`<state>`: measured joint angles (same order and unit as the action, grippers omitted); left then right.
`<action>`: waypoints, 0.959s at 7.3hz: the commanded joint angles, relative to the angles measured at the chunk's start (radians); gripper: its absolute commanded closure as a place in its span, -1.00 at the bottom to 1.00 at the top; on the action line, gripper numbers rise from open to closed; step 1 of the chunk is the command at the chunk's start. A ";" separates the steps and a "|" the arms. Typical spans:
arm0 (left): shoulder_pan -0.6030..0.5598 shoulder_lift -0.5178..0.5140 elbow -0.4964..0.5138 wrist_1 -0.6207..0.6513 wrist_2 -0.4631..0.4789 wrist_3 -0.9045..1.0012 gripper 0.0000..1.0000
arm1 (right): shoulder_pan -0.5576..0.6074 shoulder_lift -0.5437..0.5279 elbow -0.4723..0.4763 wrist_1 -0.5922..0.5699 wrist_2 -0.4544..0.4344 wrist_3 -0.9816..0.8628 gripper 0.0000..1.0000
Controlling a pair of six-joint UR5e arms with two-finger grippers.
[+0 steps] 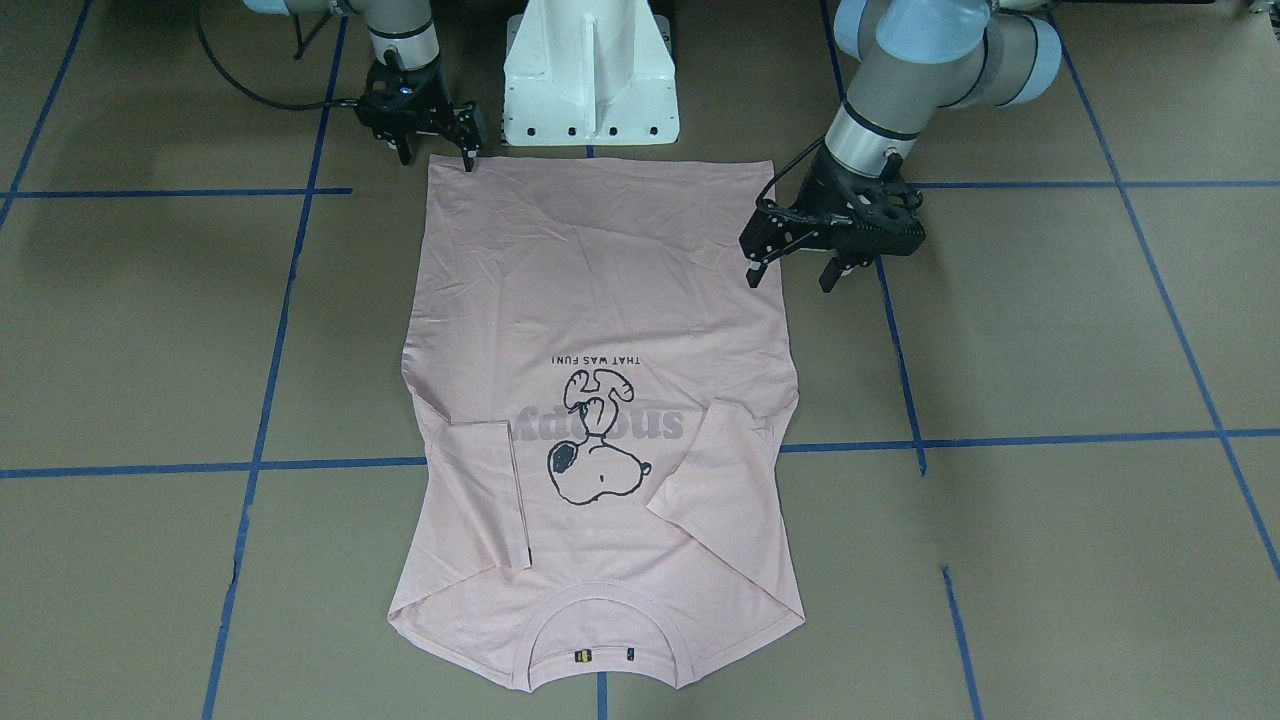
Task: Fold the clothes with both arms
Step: 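Move the left gripper to the hem corner nearest the robot beside the right gripper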
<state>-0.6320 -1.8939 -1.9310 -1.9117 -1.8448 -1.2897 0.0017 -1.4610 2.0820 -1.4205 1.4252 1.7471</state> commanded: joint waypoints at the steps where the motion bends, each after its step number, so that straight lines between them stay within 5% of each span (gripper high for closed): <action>1: 0.000 -0.002 0.000 0.000 -0.001 0.001 -1.00 | 0.003 0.002 0.006 0.000 0.017 0.000 -0.27; 3: 0.000 -0.001 0.001 -0.001 -0.001 0.004 -1.00 | 0.006 -0.004 0.009 0.000 0.037 0.000 0.99; 7: 0.003 -0.001 0.001 0.000 0.001 0.004 -1.00 | 0.012 -0.012 0.047 -0.004 0.040 0.002 1.00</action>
<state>-0.6302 -1.8949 -1.9302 -1.9114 -1.8440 -1.2855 0.0104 -1.4701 2.1115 -1.4215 1.4664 1.7476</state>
